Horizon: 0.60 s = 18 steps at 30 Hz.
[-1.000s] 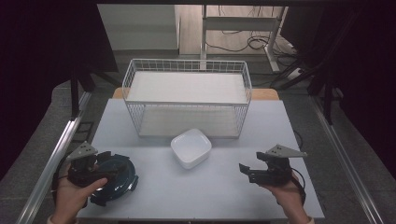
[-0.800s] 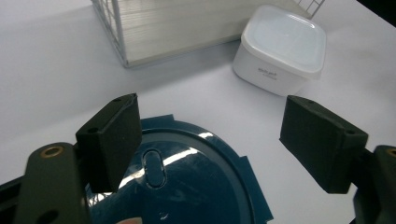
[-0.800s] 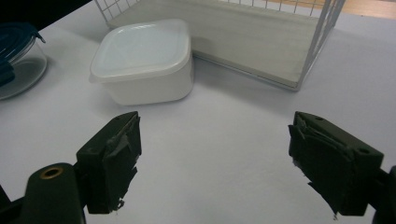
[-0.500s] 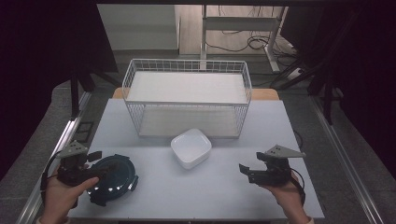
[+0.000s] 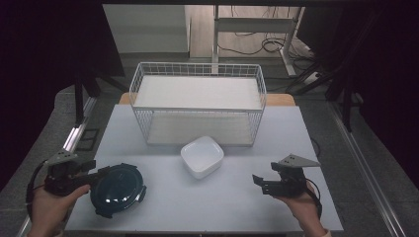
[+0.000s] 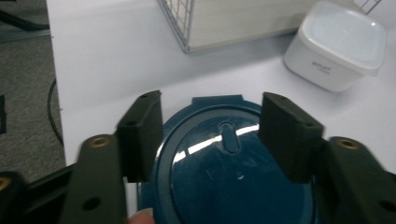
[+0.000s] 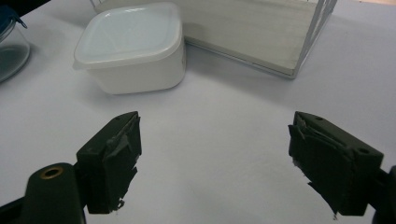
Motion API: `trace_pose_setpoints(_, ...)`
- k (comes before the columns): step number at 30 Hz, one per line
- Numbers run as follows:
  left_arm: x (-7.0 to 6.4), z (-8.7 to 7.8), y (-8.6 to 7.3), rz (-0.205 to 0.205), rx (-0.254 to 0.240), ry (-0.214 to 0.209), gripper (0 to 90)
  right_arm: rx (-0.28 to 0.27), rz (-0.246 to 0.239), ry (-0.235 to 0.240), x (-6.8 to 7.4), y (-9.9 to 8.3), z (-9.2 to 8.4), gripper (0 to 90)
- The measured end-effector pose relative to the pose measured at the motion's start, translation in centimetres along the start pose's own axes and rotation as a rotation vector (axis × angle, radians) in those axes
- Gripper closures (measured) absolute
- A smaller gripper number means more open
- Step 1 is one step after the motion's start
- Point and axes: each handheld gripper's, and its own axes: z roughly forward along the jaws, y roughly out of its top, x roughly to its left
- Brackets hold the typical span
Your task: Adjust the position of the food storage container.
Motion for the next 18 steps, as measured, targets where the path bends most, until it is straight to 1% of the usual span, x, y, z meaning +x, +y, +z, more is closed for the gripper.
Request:
trace_pose_setpoints(2,0.3,0.1,-0.1,-0.004,0.008,0.018,45.5,0.003,-0.003,-0.001,0.0,0.0,0.0,16.7)
trace_pose_setpoints(4,0.3,0.1,-0.2,0.002,0.016,0.036,48.2,0.003,-0.003,-0.002,0.0,0.0,0.0,16.7)
trace_pose_setpoints(8,0.6,0.1,-0.3,-0.001,0.028,0.039,53.1,0.006,0.003,-0.004,-0.1,-0.1,0.0,16.7)
trace_pose_setpoints(11,1.2,0.2,-0.5,-0.017,0.043,0.046,56.6,0.007,0.003,-0.005,-0.1,-0.1,0.0,16.7)
trace_pose_setpoints(14,1.6,0.3,-0.7,-0.022,0.055,0.055,59.0,0.007,0.0,-0.004,-0.1,-0.1,0.0,16.7)
trace_pose_setpoints(15,2.0,0.5,-0.9,-0.03,0.067,0.059,62.3,0.008,0.001,-0.005,-0.1,-0.1,0.1,16.7)
trace_pose_setpoints(17,2.5,0.9,-1.2,-0.037,0.082,0.062,65.7,0.012,0.005,-0.005,-0.1,-0.1,0.1,16.7)
trace_pose_setpoints(18,2.5,0.9,-1.2,-0.037,0.082,0.062,68.2,0.012,0.005,-0.005,-0.1,-0.1,0.1,16.7)
